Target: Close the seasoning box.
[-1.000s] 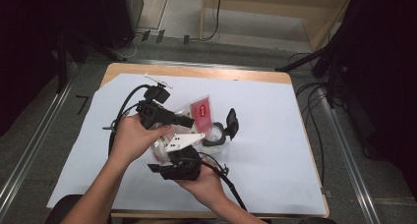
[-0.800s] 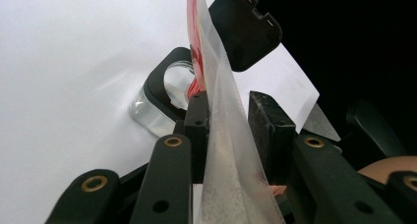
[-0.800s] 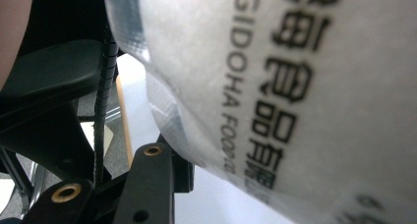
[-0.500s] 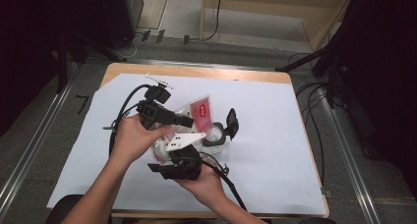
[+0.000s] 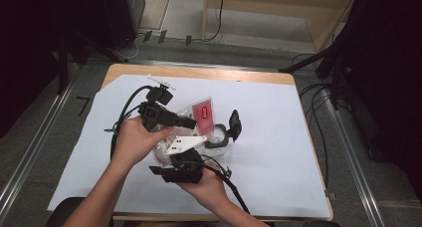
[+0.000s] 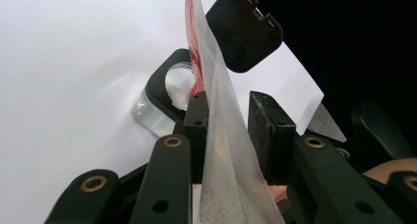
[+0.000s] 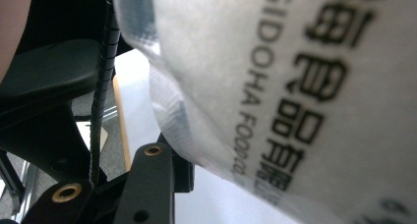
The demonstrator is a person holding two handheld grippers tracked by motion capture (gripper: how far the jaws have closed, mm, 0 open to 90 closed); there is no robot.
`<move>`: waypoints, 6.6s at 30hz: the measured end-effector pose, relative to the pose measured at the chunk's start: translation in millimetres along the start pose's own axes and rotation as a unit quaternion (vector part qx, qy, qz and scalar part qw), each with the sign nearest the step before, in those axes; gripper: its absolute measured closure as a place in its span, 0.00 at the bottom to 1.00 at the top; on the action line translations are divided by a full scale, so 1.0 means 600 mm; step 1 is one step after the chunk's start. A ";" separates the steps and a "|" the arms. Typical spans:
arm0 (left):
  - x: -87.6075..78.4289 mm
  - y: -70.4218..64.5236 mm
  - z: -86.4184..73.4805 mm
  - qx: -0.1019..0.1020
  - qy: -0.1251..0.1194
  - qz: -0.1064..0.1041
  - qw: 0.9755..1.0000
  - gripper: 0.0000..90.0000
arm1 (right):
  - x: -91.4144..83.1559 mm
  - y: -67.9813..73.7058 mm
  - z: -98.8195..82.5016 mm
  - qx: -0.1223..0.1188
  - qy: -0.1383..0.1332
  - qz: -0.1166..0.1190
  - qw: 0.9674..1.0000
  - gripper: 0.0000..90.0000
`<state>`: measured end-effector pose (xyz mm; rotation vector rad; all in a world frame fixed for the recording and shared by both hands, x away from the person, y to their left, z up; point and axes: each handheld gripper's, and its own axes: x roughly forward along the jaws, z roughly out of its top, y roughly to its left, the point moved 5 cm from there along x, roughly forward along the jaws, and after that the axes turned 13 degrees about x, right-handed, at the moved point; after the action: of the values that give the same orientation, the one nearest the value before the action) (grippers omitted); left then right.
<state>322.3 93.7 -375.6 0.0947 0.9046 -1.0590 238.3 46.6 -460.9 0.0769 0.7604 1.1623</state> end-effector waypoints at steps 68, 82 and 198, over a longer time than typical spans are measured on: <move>0.003 -0.002 0.003 -0.004 -0.002 -0.002 1.000 0.80 | -0.003 -0.003 -0.001 0.004 -0.005 0.002 1.000 0.70; 0.004 -0.002 0.003 -0.001 -0.005 -0.005 1.000 0.80 | -0.002 -0.003 -0.001 0.006 -0.004 0.002 1.000 0.70; -0.002 -0.005 0.000 0.003 -0.006 0.011 1.000 0.77 | 0.004 0.000 0.001 0.003 0.001 0.008 1.000 0.70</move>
<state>319.9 92.8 -373.7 0.1027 0.8871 -1.0412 238.9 49.2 -461.6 0.0875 0.7665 1.1754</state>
